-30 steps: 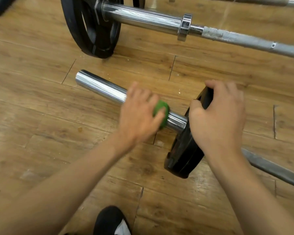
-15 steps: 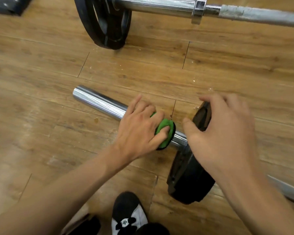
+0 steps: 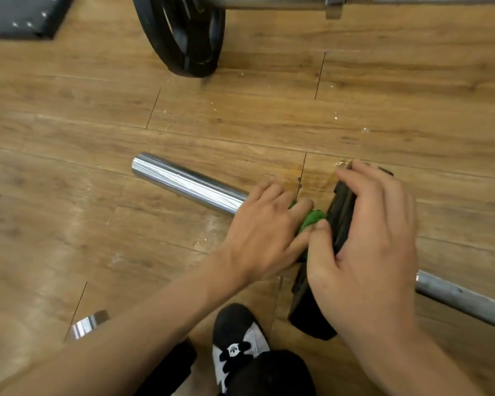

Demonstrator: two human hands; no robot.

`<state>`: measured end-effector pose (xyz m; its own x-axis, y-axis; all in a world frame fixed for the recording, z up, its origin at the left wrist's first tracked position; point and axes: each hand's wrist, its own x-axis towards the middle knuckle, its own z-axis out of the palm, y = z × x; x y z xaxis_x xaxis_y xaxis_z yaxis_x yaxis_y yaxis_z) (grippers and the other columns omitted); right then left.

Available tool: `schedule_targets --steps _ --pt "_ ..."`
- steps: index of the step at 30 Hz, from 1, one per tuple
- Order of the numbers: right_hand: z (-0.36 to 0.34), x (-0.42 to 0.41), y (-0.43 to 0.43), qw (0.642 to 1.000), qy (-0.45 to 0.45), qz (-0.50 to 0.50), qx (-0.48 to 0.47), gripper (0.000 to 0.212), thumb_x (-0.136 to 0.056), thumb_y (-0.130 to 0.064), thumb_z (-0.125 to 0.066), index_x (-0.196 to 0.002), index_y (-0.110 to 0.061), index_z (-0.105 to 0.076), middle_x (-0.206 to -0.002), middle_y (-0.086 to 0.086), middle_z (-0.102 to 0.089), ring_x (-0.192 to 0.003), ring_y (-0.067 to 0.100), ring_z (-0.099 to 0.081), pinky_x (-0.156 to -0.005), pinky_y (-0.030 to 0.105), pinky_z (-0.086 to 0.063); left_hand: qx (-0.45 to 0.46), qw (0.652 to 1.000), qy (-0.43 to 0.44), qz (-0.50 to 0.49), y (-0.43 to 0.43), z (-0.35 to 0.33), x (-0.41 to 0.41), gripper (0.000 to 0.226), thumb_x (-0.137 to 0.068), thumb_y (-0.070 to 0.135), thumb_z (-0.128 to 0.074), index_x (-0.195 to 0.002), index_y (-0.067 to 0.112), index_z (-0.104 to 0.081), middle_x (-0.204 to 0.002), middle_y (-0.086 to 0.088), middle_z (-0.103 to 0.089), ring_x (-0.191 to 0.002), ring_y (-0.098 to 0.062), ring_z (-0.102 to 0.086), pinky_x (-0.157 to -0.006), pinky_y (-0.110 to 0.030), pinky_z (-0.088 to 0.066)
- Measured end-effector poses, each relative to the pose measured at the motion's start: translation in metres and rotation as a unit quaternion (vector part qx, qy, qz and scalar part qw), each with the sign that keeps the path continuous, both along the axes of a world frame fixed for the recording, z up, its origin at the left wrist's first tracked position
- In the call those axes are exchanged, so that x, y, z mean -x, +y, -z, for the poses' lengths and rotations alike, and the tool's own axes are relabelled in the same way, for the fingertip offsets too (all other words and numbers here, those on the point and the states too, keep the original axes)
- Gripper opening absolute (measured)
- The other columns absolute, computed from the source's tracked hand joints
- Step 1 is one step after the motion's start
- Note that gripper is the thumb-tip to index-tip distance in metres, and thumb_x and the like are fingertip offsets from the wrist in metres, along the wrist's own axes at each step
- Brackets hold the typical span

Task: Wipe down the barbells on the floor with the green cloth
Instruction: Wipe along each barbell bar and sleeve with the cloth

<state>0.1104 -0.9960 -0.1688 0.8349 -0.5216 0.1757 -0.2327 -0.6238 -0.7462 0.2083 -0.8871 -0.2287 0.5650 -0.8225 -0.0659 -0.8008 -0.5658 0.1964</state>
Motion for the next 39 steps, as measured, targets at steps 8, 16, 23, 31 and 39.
schedule_targets --steps 8,16,23,31,39 --pt "0.002 0.002 0.007 1.0 -0.025 0.015 -0.006 0.049 -0.077 -0.003 -0.057 -0.126 -0.003 -0.058 -0.135 0.011 -0.058 -0.141 0.029 -0.041 -0.114 0.052 -0.035 -0.08 0.981 -0.053 -0.17 0.074 -0.004 -0.074 0.053 -0.097 0.056 -0.031 -0.093 0.016 -0.065 -0.092 -0.01 -0.07 -0.096 -0.032 -0.058 -0.095 -0.045 -0.038" --pt "-0.001 0.0 0.001 1.0 -0.001 0.014 -0.013 0.049 -0.078 -0.009 -0.059 -0.127 -0.008 -0.057 -0.142 0.011 -0.05 -0.136 0.026 -0.044 -0.109 0.056 -0.041 0.036 0.998 -0.037 -0.039 0.015 0.008 -0.008 0.049 -0.101 0.053 -0.035 -0.101 0.015 -0.065 -0.094 -0.007 -0.065 -0.098 -0.029 -0.059 -0.112 -0.052 -0.037" --pt "-0.008 -0.009 -0.005 0.999 0.019 0.024 -0.026 0.048 -0.079 -0.013 -0.057 -0.127 -0.01 -0.057 -0.144 0.009 -0.048 -0.136 0.027 -0.045 -0.109 0.061 -0.041 -0.009 0.965 -0.108 -0.241 0.104 0.008 -0.096 0.047 -0.099 0.046 -0.041 -0.1 0.009 -0.068 -0.101 -0.015 -0.067 -0.11 -0.038 -0.057 -0.111 -0.055 -0.035" --pt "-0.028 -0.032 -0.016 0.97 0.141 0.016 0.196 0.038 -0.08 -0.021 -0.073 -0.116 -0.009 -0.068 -0.152 0.024 -0.046 -0.15 0.044 -0.029 -0.124 0.055 0.013 0.091 0.991 -0.092 -0.024 0.0 0.027 -0.013 0.063 -0.109 0.047 -0.021 -0.105 0.005 -0.067 -0.111 -0.018 -0.064 -0.116 -0.039 -0.059 -0.12 -0.053 -0.033" --pt "-0.018 -0.049 -0.031 0.954 0.201 -0.026 0.223 0.047 -0.07 -0.018 -0.077 -0.116 -0.013 -0.071 -0.128 0.013 -0.065 -0.132 0.04 -0.05 -0.125 0.061 -0.01 0.036 0.975 -0.149 -0.162 0.071 0.03 -0.121 0.056 -0.096 0.052 -0.038 -0.106 0.005 -0.067 -0.11 -0.018 -0.062 -0.116 -0.041 -0.06 -0.121 -0.058 -0.026"
